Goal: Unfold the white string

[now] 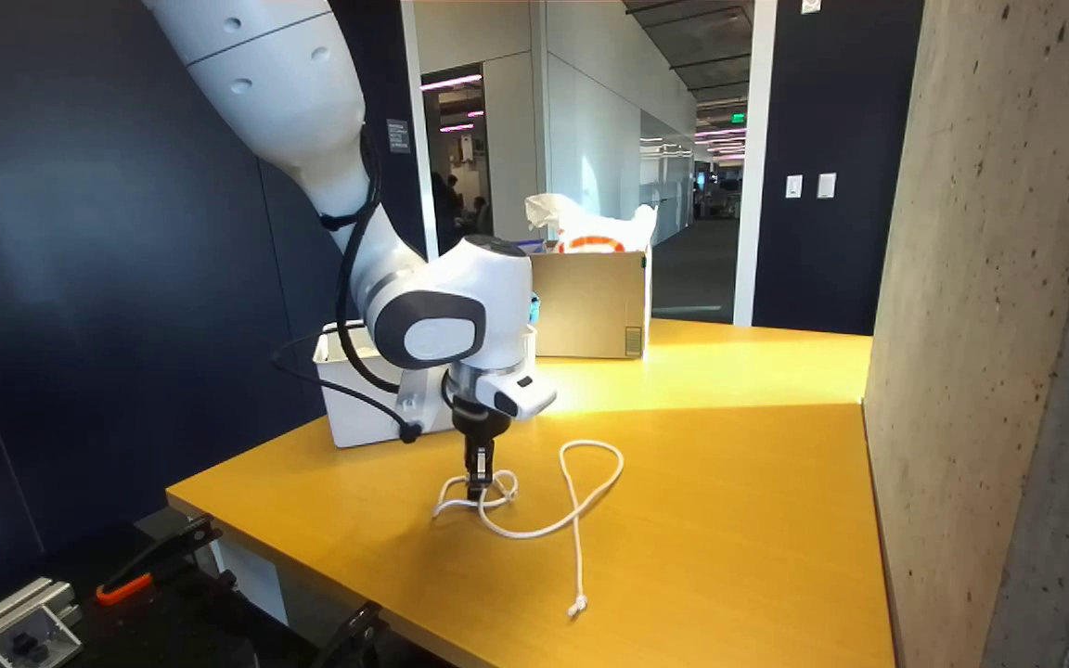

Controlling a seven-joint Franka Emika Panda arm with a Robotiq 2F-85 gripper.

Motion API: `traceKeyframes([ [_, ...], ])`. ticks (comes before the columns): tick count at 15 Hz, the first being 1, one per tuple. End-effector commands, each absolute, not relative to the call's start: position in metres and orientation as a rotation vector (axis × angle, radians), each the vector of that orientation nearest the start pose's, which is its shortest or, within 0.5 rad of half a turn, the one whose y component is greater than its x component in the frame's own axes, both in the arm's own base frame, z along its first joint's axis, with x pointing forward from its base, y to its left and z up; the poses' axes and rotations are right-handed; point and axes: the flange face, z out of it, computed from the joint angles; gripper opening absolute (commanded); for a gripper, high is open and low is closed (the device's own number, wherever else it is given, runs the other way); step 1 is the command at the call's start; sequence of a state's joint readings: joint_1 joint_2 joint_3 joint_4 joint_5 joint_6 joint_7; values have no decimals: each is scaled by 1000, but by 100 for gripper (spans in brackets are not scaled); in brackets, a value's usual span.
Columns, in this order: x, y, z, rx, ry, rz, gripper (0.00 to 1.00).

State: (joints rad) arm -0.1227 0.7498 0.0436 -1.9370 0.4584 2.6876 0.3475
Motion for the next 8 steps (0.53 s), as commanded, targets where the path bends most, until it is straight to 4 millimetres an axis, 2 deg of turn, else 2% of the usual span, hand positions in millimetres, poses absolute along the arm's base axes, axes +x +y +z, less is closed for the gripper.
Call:
traceKeyframes([
  [1, 610, -64, 85, -2649, 1216, 77, 0],
  [4, 610, -63, 87, -2648, 1218, 77, 0],
  [8, 607, -56, 100, -2657, 1208, 49, 0],
])
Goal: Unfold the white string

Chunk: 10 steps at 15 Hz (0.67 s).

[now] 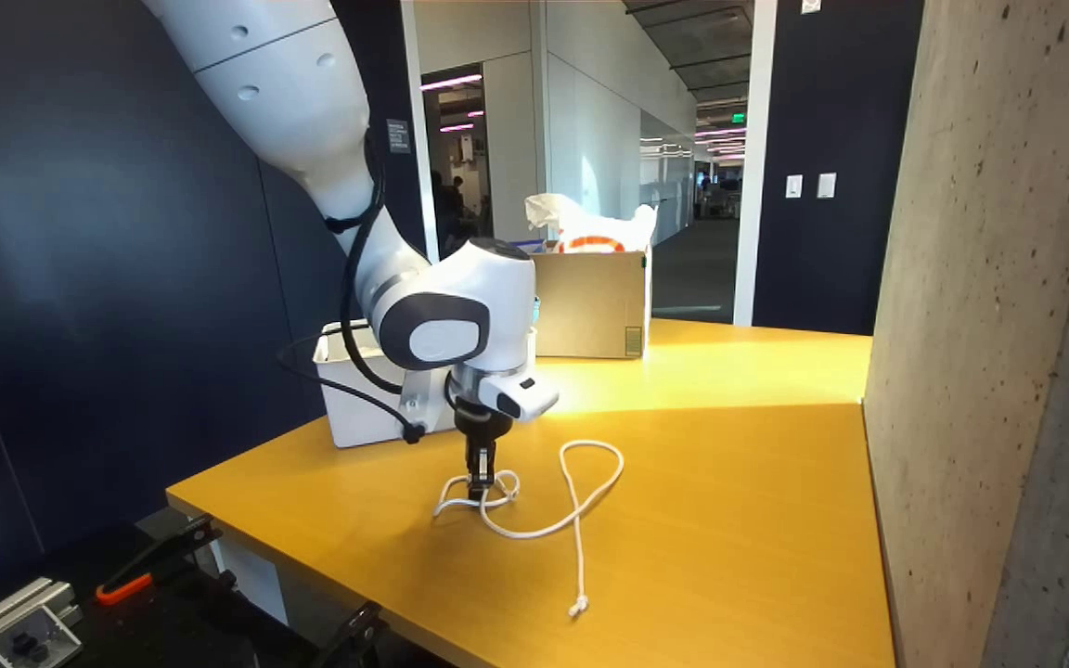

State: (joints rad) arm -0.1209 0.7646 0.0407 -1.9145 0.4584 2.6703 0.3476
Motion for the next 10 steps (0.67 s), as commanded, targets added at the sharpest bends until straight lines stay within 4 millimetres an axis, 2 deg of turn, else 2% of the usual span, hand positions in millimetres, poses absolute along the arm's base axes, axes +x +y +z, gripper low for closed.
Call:
traceKeyframes([
  [1, 606, -55, 105, -2657, 1207, 39, 0],
  [6, 591, -62, 129, -2639, 1206, -26, 0],
  [10, 577, -75, 136, -2628, 1240, -40, 0],
])
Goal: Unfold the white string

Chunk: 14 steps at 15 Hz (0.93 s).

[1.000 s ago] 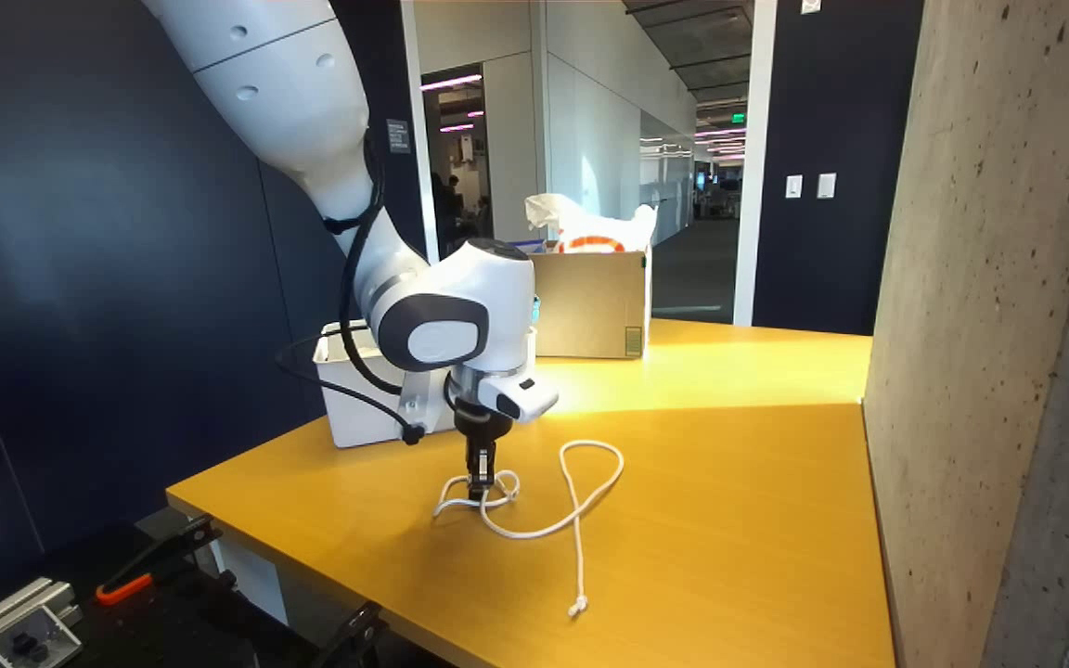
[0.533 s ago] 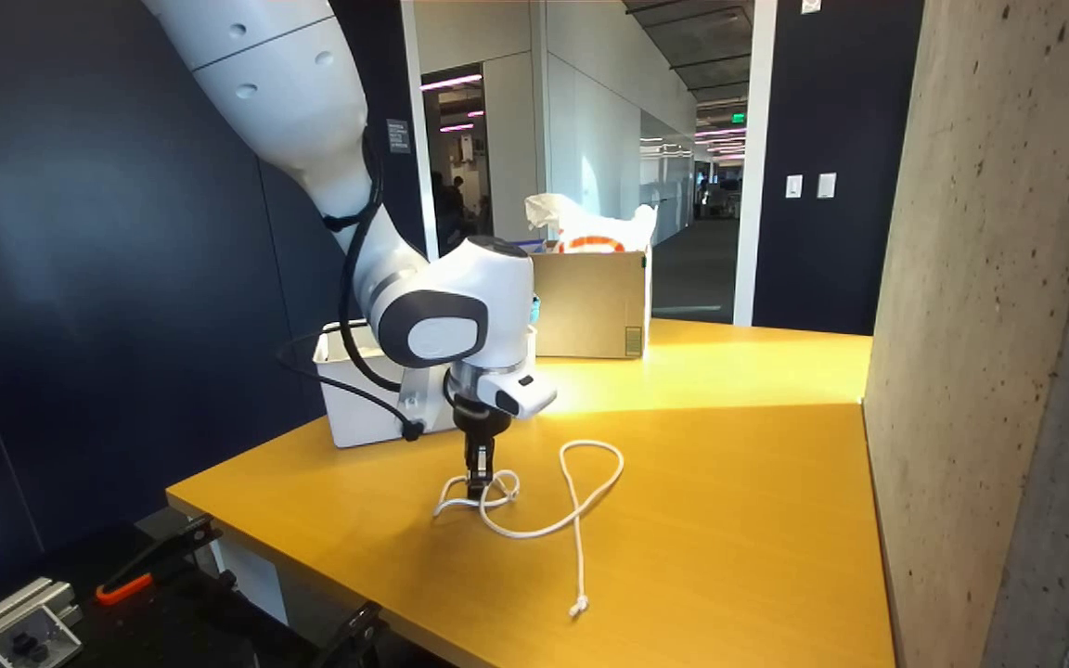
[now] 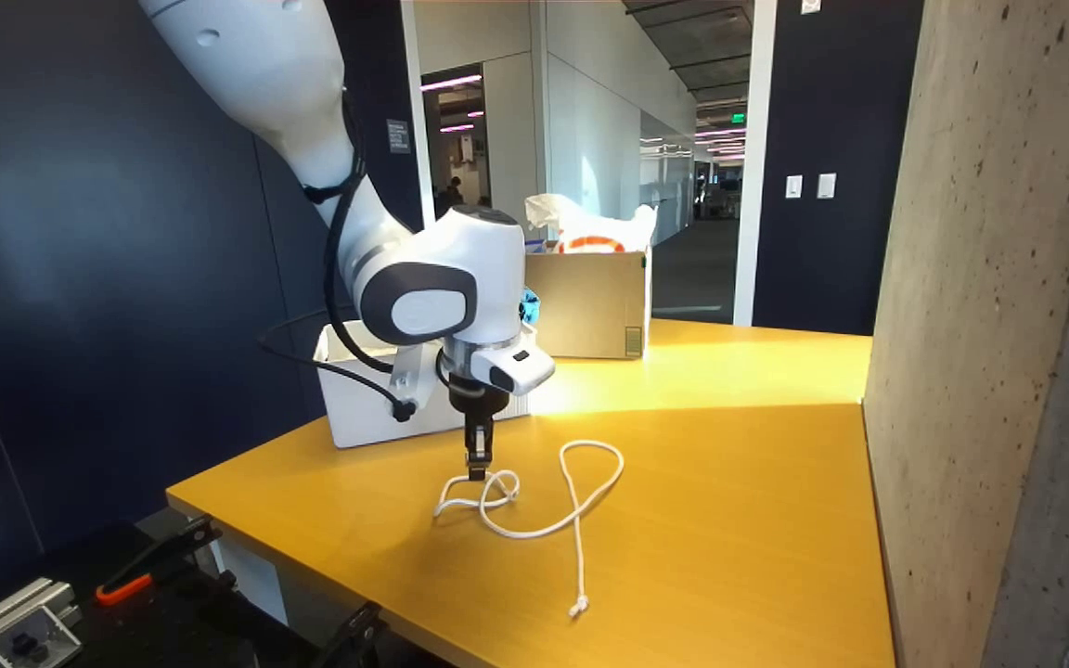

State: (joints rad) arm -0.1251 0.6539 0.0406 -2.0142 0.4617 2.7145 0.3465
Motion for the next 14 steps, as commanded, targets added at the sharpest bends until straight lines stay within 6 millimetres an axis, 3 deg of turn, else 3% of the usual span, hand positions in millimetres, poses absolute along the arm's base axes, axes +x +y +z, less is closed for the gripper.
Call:
traceKeyframes([
  [1, 574, -79, 135, -2626, 1250, -39, 0],
  [8, 575, -98, 124, -2605, 1293, -32, 0],
  [14, 597, -106, 123, -2603, 1291, -40, 0],
])
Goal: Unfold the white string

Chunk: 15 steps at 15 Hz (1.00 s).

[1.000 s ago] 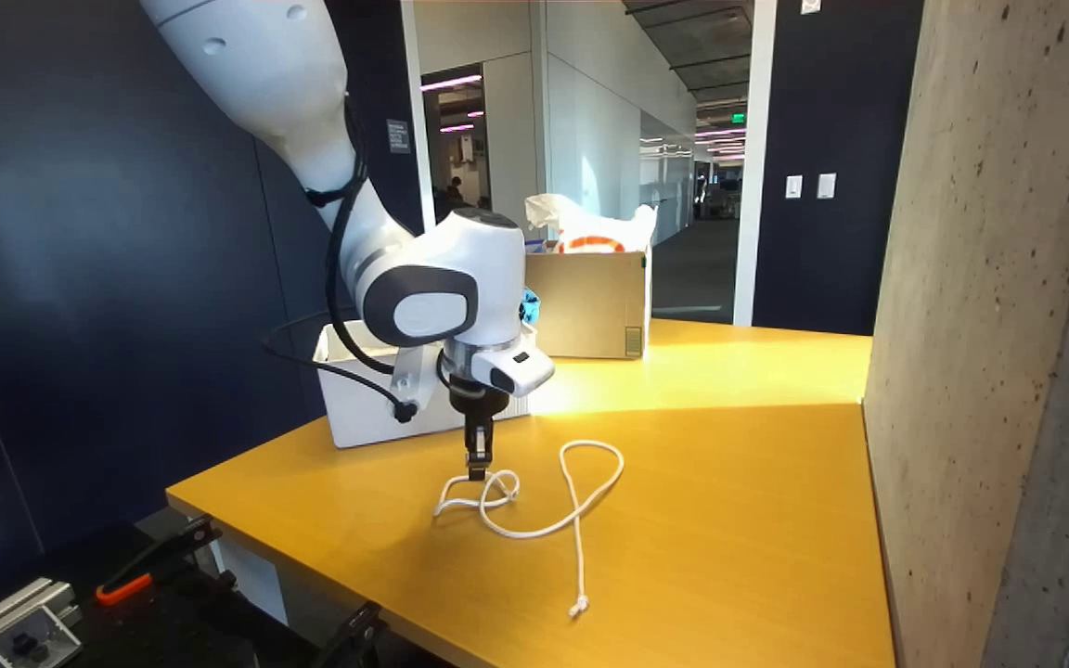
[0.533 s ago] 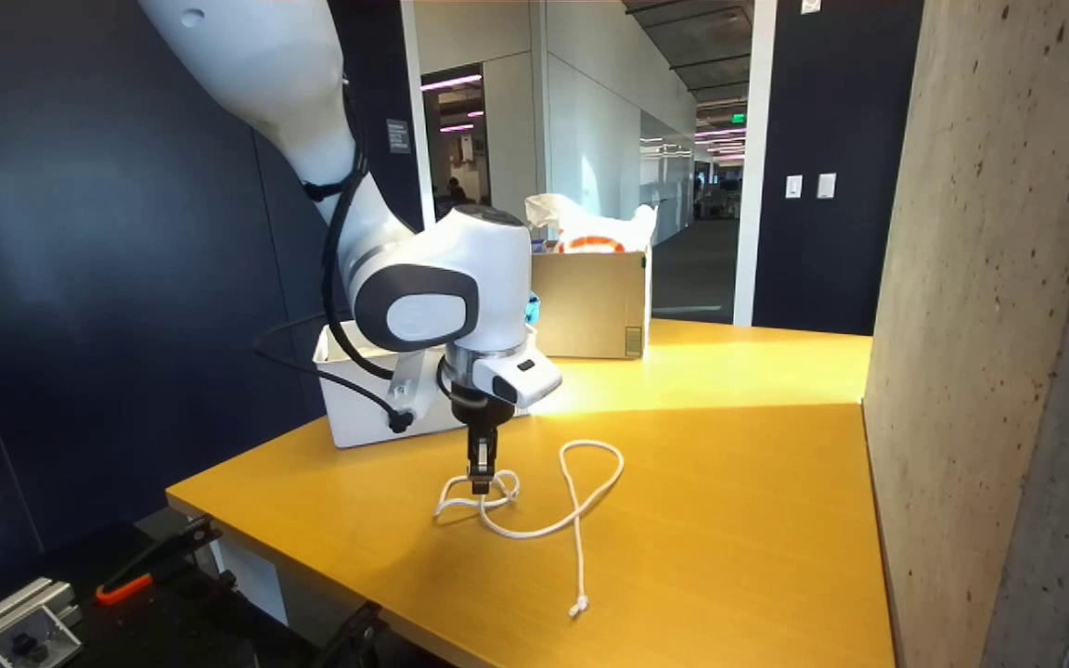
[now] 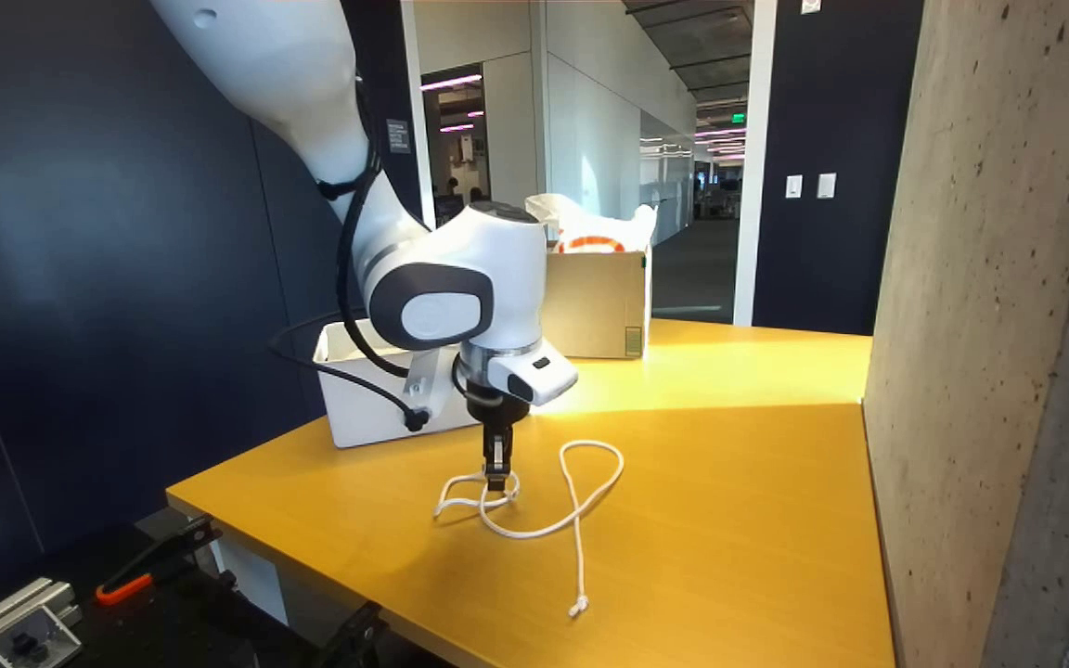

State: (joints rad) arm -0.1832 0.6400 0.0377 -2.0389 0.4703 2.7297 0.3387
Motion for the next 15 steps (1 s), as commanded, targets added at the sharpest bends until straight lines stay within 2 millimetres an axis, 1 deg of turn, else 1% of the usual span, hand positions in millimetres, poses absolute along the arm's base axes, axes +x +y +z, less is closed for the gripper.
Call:
traceKeyframes([
  [1, 602, -106, 121, -2603, 1290, -41, 0],
  [4, 615, -103, 111, -2605, 1279, -33, 0],
  [7, 623, -99, 101, -2607, 1268, -19, 0],
  [11, 626, -88, 96, -2617, 1248, -21, 0],
  [15, 622, -78, 102, -2627, 1230, -35, 0],
])
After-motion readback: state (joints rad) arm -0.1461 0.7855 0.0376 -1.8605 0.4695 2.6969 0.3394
